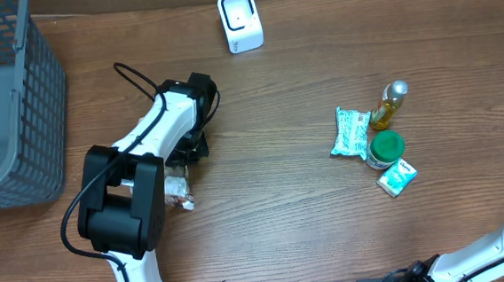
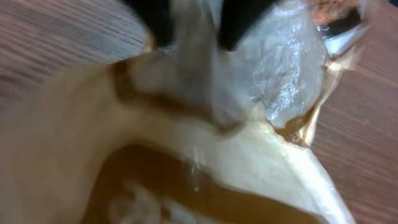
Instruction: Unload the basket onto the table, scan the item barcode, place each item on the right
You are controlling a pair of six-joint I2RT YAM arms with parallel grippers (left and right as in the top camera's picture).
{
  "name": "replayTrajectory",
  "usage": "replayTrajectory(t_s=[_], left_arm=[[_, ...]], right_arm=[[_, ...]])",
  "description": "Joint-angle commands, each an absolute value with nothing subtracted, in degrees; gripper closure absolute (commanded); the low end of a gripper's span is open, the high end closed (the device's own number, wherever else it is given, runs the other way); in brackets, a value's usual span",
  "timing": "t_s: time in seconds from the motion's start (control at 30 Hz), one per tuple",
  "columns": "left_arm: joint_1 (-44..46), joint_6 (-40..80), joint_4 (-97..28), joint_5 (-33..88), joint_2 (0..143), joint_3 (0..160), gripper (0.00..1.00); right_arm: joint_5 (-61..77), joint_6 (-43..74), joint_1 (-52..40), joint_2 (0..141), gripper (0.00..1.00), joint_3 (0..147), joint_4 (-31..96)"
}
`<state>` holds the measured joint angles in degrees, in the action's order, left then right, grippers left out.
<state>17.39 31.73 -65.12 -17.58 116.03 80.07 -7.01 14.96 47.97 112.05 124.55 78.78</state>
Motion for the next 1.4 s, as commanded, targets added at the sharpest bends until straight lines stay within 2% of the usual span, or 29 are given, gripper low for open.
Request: replayTrajectory(t_s=[0.0,0.27,0.47,0.7,0.83,1.3,1.37], left_arm=[[17.45,32.14,-63.75,-16.86,116.05,79.59,0.96],[18.81,31.46,-63.11,-5.34,116.03,85.86,0.96],[21.54,33.47,-57.91,4.58,116.03,87.07,0.96],[23.51,41.47,-55.27,4.29,116.03,87.07,0.96],[23.62,41.98,-54.76,4.34,116.03,87.18,0.96],[23.66,25.67,-54.54,6.07,116.03,87.18,0.95],[23.66,24.12,-54.52,6.07,116.03,87.18,0.90]], right_arm=[[-7.40,14.98,48.01,111.24,0.00,125.10,78.54],[-7.40,14.98,48.01,111.24,0.00,125.10,78.54],[-7.40,14.98,48.01,111.24,0.00,125.10,78.54],[-7.40,14.98,48.01,111.24,0.00,125.10,78.54],[-7.40,14.98,48.01,111.24,0.00,125.10,78.54],[-7.40,14.98,48.01,111.24,0.00,125.10,78.54],[-7.40,14.98,48.01,111.24,0.00,125.10,78.54]])
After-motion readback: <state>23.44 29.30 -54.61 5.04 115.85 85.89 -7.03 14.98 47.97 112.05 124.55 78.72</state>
